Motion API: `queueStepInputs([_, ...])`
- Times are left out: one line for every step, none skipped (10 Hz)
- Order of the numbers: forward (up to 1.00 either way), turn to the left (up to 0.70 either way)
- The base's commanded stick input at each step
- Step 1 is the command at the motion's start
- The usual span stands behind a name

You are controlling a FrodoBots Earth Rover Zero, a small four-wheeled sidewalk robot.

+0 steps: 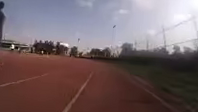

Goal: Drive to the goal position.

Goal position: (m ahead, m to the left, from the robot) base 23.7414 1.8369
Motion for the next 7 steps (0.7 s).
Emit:
queueStepInputs([0.5, 0.0])
queueStepInputs([0.5, 0.0])
queueStepInputs([0.5, 0.0])
queueStepInputs([0.5, 0.0])
queueStepInputs([0.5, 0.0])
queueStepInputs([0.5, 0.0])
queueStepInputs([0.5, 0.0])
